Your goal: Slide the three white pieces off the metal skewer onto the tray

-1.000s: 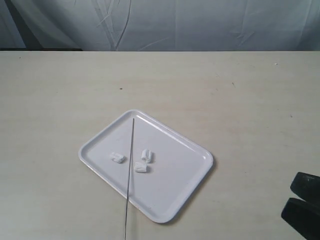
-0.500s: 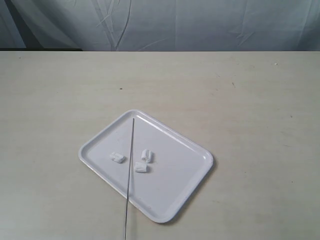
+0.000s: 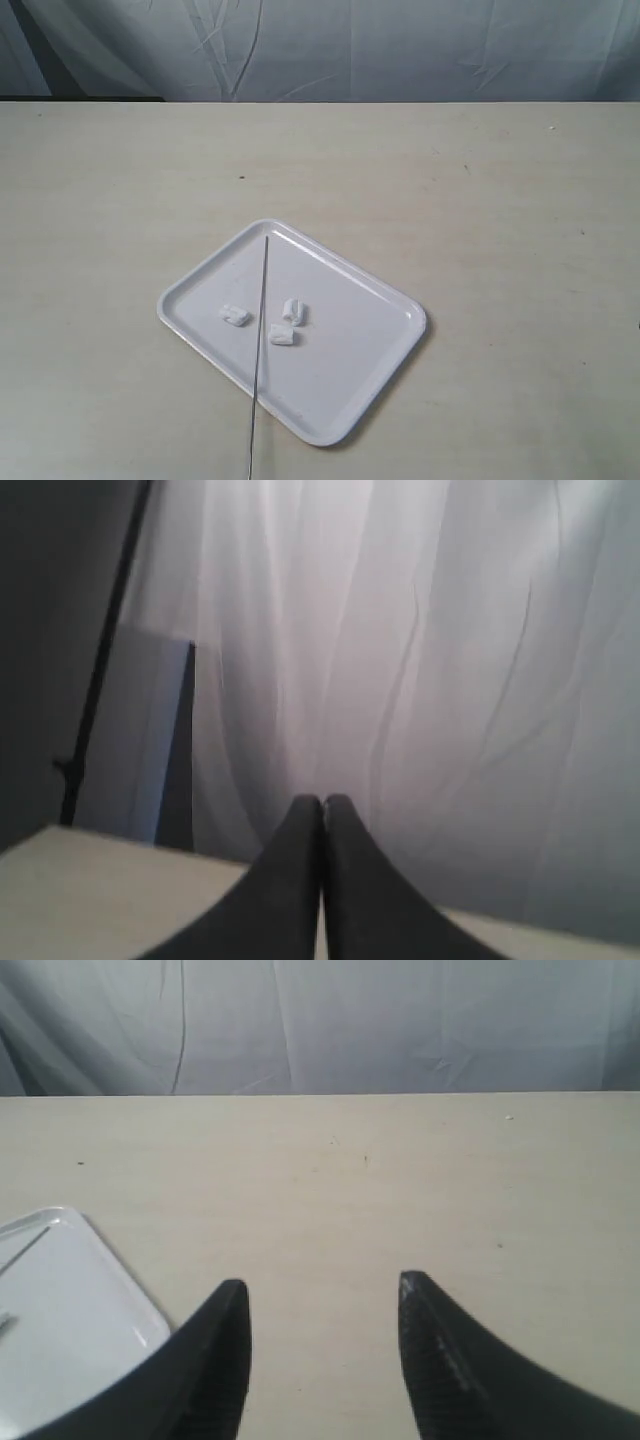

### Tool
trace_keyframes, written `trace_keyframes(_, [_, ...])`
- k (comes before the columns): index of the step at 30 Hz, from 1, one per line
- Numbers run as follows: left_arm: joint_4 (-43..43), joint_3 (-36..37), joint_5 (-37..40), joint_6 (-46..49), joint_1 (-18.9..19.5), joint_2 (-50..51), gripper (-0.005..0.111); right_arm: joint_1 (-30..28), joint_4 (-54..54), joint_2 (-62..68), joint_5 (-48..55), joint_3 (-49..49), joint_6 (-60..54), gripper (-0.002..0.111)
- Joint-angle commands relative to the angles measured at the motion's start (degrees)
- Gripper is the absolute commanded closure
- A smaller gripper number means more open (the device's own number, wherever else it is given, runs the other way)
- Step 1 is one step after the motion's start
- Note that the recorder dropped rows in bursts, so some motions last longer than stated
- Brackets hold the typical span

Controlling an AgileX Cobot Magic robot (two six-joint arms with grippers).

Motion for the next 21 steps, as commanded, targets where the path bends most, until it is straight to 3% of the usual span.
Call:
trace_keyframes(1, [-5.60,-0.32,11.95,5.88,0.08,-0.23,0.107,-2.35,-4.05,-0.35,0.98,0.13,2.02,0.063])
trace_keyframes(8, [-4.03,0.14,15.32,3.36,0.08,-0.23,0.107,-7.50,-3.94,-0.35,2.75,0.13,2.29,0.063])
trace_keyframes(17, [-5.16,9.26,0.79,3.49,-0.15,-0.28,0.107,-7.70,-4.01,-0.35,2.65,0.13,-0.63,0.063])
trace_keyframes(21, [-1.69,12.18,-0.89,3.49,-0.15,-0.28,0.107,-7.70,-4.14,-0.35,2.76,0.13,-2.29,0.063])
